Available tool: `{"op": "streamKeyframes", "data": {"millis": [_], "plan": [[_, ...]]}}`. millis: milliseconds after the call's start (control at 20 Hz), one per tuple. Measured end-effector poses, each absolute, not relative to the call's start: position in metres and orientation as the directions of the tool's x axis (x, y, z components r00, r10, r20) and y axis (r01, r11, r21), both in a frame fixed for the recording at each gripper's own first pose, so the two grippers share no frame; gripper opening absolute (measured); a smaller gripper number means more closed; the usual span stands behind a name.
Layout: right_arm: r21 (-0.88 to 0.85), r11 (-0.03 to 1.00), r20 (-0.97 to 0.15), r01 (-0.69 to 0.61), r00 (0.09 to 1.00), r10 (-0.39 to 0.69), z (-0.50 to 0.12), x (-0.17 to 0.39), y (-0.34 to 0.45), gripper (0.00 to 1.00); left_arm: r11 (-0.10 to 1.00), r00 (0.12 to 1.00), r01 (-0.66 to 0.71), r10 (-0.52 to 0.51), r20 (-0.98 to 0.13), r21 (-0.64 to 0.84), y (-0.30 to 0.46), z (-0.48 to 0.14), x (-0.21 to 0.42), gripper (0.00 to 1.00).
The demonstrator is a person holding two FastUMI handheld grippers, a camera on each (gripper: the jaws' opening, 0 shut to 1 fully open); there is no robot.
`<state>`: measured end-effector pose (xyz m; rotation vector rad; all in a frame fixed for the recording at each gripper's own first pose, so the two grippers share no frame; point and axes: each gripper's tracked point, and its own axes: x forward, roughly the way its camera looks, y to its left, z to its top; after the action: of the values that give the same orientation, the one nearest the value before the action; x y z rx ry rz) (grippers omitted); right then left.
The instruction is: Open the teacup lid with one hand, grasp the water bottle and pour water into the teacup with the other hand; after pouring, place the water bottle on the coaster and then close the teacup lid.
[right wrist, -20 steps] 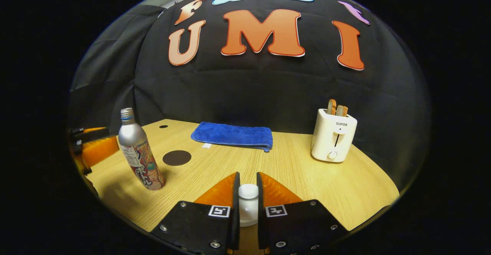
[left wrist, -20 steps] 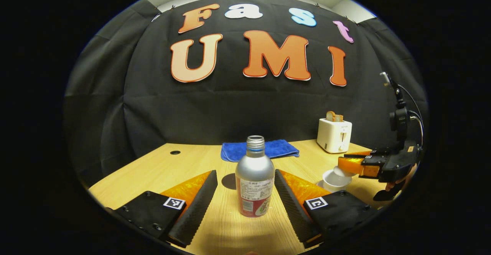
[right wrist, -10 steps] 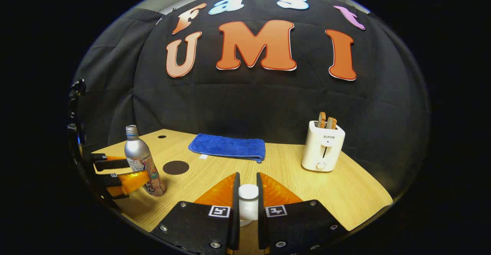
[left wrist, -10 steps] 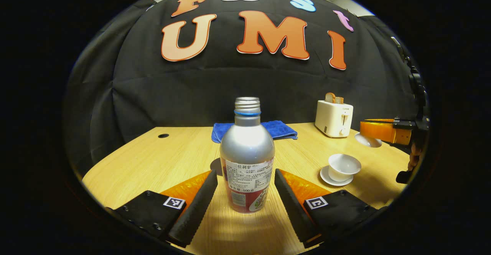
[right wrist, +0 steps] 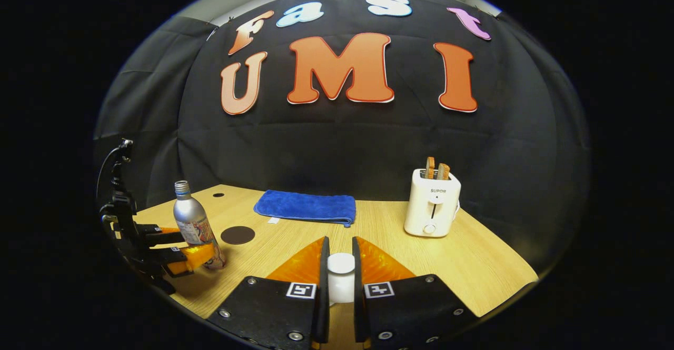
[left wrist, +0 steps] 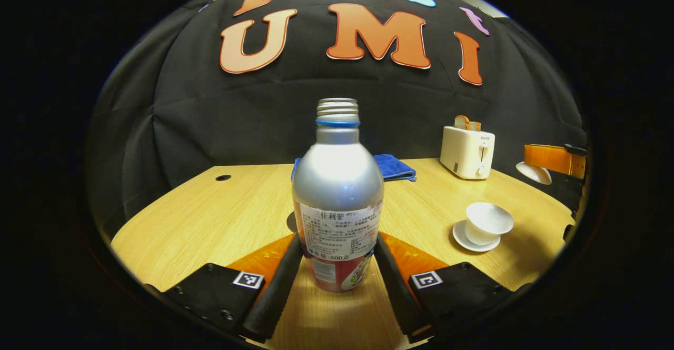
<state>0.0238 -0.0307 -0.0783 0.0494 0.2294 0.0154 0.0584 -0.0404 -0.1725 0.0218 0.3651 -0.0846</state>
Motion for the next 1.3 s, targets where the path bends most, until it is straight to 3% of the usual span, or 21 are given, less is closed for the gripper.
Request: {"op": "streamKeyframes", "data": {"millis": [150,500,900,1300], "plan": [[0.061,0.998,-0.221,0.002,0.975,0.012,-0.075,0.023,-0.038,0.19,0.993,0.927,0.1,-0.073,-0.367,0.056,-0.044,-0.173,0.064,0.84],[0.068,0.998,-0.203,0.013,0.979,0.001,-0.069,0.017,-0.049,0.19,0.921,0.932,0.158,-0.019,-0.363,0.357,-0.049,-0.164,0.068,0.84],[0.078,0.996,-0.194,0.042,0.981,-0.027,-0.07,0.01,-0.071,0.19,0.731,0.938,0.252,-0.023,-0.347,0.634,-0.071,-0.165,0.068,0.83],[0.078,0.996,-0.188,0.044,0.982,-0.029,-0.072,0.003,-0.082,0.19,0.529,0.941,0.311,-0.051,-0.336,0.79,-0.086,-0.17,0.058,0.83]]}}
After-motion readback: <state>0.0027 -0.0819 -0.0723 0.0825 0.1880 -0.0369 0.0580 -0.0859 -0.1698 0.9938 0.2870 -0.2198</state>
